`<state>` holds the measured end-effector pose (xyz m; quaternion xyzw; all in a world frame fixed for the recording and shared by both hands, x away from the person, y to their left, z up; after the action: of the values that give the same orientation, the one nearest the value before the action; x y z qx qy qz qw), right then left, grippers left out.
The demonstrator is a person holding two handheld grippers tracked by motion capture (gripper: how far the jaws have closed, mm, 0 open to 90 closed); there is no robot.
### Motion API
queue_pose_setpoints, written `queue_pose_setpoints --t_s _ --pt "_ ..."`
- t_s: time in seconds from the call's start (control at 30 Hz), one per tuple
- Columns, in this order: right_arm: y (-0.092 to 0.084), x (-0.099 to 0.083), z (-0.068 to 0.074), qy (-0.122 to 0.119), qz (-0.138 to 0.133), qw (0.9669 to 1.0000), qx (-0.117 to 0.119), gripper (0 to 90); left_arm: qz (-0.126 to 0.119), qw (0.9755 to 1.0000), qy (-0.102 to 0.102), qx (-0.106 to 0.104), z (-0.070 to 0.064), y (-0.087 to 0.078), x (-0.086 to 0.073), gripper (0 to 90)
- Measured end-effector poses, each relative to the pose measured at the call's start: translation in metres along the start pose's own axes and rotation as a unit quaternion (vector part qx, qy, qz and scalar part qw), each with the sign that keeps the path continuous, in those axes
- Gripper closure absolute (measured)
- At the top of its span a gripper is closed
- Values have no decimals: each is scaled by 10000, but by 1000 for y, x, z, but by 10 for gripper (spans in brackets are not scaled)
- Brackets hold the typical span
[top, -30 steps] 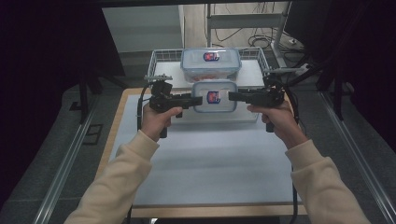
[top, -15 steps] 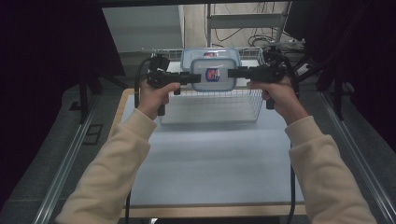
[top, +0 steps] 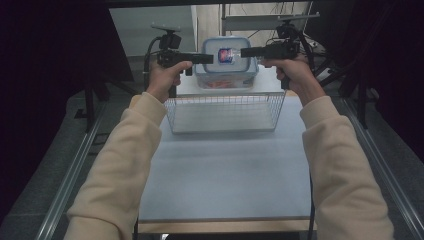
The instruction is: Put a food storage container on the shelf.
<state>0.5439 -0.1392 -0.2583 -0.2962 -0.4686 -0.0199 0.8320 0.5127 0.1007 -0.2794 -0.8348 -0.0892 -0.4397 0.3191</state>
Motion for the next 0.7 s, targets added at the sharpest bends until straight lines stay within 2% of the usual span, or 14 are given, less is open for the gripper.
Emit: queue_pose_setpoints --t_s 0.23,0.37,0.53,0.7 --pt "11 11 -18 149 56 9999 3 517 90 9998 -183 -7 17 10 9 511" --pt "20 11 -30 275 114 9995 40 509 165 9995 -268 85 24 18 10 511" --pt "23 12 -39 556 30 9983 164 497 68 9987 -505 -5 28 21 12 505" --pt "28 14 -42 720 102 9973 53 444 58 9969 -771 -117 32 27 12 438"
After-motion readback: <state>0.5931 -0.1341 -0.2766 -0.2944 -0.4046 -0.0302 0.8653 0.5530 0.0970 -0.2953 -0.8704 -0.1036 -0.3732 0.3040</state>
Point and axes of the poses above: each handheld gripper's, and its own axes: y roughly forward along the jaws, x roughly out of its top, z roughly to its left, the point moved 5 cm from there along y, roughly forward along the jaws, and after that the axes turned 7 degrees about z, right-handed, at the moved point
